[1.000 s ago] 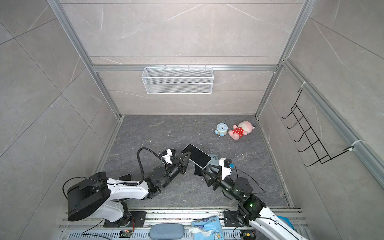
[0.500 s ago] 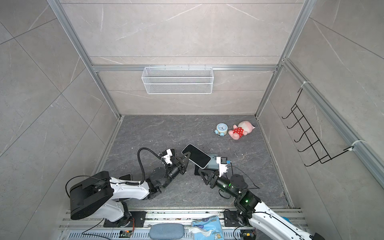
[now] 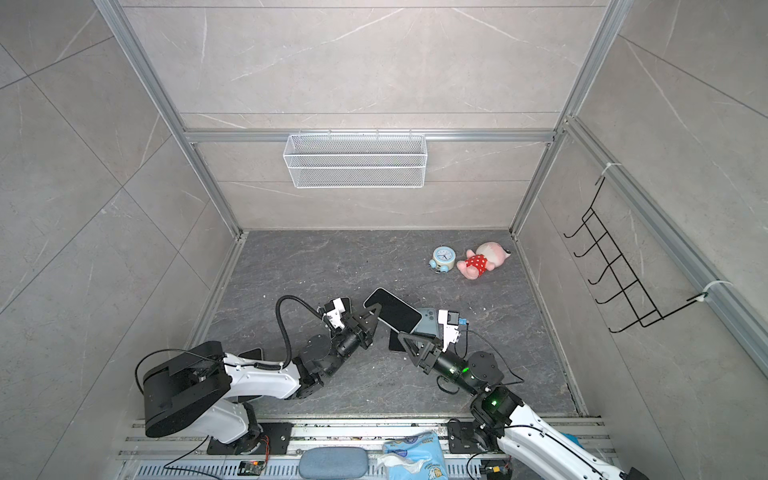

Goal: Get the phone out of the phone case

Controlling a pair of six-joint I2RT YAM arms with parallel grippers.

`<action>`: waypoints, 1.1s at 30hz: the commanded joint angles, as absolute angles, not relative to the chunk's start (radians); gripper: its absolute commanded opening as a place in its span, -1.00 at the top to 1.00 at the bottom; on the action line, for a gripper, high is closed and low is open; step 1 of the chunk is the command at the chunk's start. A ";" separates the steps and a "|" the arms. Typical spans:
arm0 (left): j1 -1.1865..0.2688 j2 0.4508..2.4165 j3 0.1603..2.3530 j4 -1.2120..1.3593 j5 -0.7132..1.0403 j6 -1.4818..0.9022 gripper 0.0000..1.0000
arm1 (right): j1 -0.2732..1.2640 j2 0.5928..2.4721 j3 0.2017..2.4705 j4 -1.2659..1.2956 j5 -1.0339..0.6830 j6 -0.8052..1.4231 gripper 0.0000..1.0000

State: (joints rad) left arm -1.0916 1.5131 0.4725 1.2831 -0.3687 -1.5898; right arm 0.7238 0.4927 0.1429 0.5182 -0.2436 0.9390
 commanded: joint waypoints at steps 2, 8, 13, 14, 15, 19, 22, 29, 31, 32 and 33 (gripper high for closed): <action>-1.091 1.506 0.479 1.412 -0.394 -1.566 1.00 | 0.713 0.484 0.134 0.561 -0.237 0.966 0.20; -1.091 1.505 0.476 1.413 -0.393 -1.561 1.00 | 0.697 0.494 0.128 0.570 -0.237 0.984 0.53; -1.091 1.505 0.478 1.412 -0.389 -1.568 1.00 | 0.689 0.524 0.123 0.575 -0.248 0.970 0.95; -1.091 1.503 0.480 1.412 -0.384 -1.570 1.00 | 0.687 0.528 0.124 0.564 -0.246 0.959 1.00; -1.091 1.503 0.485 1.411 -0.379 -1.572 1.00 | 0.687 0.534 0.123 0.555 -0.245 0.946 1.00; -1.091 1.491 0.498 1.376 -0.370 -1.591 1.00 | 0.687 0.553 0.135 0.499 -0.255 0.830 1.00; -1.091 1.455 0.511 1.267 -0.367 -1.616 1.00 | 0.687 0.575 0.131 0.475 -0.262 0.706 1.00; -1.089 1.356 0.569 1.022 -0.333 -1.603 1.00 | 0.688 0.651 0.125 0.479 -0.249 0.419 1.00; -1.089 1.338 0.593 0.961 -0.323 -1.593 1.00 | 0.687 0.650 0.125 0.499 -0.218 0.379 1.00; -1.089 1.333 0.601 0.946 -0.319 -1.588 1.00 | 0.688 0.645 0.128 0.504 -0.206 0.365 1.00; -1.089 1.332 0.607 0.935 -0.316 -1.587 1.00 | 0.689 0.639 0.135 0.506 -0.192 0.352 1.00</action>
State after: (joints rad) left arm -1.0706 1.3899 0.5255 0.9615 -0.3912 -1.6146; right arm 0.6914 0.6216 0.1329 0.6003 -0.2520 0.5770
